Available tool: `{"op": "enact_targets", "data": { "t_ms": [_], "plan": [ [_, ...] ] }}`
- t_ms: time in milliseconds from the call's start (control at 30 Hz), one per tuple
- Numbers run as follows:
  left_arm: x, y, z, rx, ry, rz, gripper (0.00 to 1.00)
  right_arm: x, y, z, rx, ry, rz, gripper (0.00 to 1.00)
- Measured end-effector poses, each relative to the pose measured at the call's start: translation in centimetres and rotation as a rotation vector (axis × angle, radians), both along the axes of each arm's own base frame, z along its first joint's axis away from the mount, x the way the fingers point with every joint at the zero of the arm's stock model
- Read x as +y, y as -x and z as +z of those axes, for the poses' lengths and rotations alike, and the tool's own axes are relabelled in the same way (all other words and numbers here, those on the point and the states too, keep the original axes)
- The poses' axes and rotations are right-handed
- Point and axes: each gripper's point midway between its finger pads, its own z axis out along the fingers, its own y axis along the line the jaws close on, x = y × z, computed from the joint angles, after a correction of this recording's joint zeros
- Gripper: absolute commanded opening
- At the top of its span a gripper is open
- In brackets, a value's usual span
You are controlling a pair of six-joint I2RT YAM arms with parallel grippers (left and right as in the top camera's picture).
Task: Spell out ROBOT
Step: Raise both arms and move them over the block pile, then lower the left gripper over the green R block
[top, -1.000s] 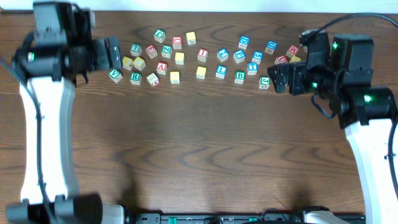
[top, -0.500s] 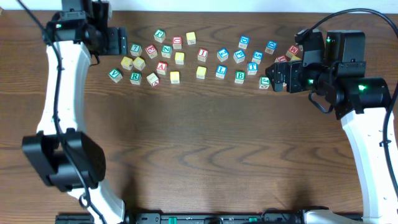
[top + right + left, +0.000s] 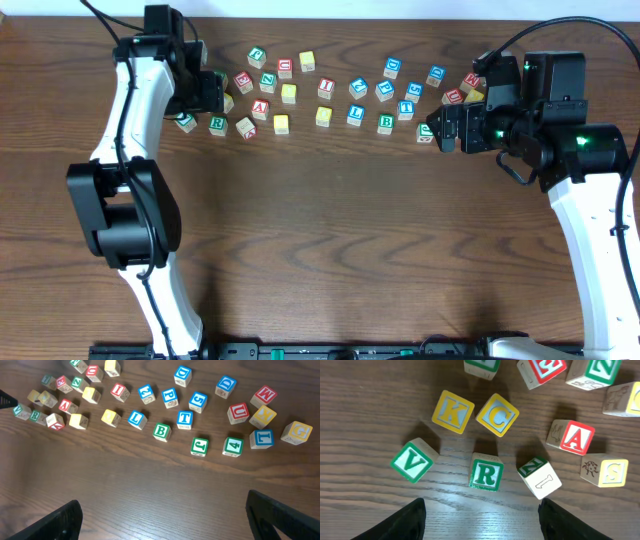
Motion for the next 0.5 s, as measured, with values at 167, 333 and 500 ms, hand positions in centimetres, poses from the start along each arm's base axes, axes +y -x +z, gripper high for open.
{"op": "enact_targets", "data": {
  "t_ms": [167, 333, 500],
  "plan": [
    [-0.1, 0.1, -1.5, 0.034, 0.010, 0.030, 0.66, 0.0, 0.0, 0.0, 0.001, 0.000, 0.000, 0.99],
    [-0.1, 0.2, -2.6, 0.060, 0.014, 0.044, 0.64, 0.0, 0.0, 0.0, 0.002, 0.000, 0.000, 1.00],
    [-0.1, 0.2, -2.8, 0.066, 0.017, 0.052, 0.64, 0.0, 0.0, 0.0, 0.002, 0.000, 0.000, 0.99]
  ]
}}
